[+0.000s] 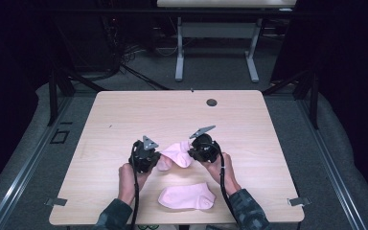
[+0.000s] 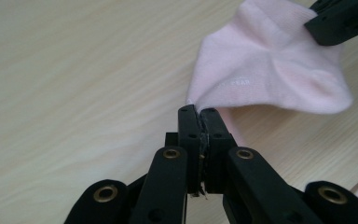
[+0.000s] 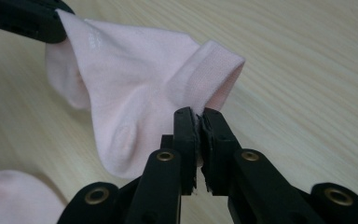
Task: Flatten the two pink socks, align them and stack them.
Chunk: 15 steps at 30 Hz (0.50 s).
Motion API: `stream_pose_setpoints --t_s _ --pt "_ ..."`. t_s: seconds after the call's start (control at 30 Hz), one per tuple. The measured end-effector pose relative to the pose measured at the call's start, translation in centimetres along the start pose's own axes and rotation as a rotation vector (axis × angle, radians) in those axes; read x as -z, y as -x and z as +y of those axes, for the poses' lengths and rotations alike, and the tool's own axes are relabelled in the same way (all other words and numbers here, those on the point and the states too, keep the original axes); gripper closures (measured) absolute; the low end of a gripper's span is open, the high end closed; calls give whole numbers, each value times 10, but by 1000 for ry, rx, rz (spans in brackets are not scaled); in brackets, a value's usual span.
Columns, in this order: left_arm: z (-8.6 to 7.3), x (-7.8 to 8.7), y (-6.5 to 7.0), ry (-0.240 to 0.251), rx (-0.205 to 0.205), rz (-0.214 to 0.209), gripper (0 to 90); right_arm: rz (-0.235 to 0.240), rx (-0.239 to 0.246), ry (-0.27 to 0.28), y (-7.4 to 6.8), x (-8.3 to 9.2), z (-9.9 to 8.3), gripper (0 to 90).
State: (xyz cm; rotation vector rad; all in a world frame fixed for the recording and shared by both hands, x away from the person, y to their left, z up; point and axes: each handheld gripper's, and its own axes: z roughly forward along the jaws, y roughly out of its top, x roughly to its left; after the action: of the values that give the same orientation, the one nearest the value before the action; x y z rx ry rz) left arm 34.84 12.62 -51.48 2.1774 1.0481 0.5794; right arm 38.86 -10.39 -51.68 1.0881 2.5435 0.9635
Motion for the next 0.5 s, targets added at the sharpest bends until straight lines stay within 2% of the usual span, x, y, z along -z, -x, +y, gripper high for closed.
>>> stream_pose_setpoints --t_s 0.1,0.2,0.37,0.43,0.5 --pt "-1 7 5 7 -37 20 889 10 12 10 -6 8 4 846" --pt "-6 1 19 -18 -87 10 888 12 12 -9 -5 14 1 845" --pt "-18 -20 40 -57 -99 -63 885 9 -3 -73 6 11 -14 843" --pt "-22 -27 47 -70 -91 -118 868 -5 -7 -111 10 9 -21 843" --pt "-23 -29 48 -74 -68 -152 765 -3 -18 -124 13 8 -27 842"
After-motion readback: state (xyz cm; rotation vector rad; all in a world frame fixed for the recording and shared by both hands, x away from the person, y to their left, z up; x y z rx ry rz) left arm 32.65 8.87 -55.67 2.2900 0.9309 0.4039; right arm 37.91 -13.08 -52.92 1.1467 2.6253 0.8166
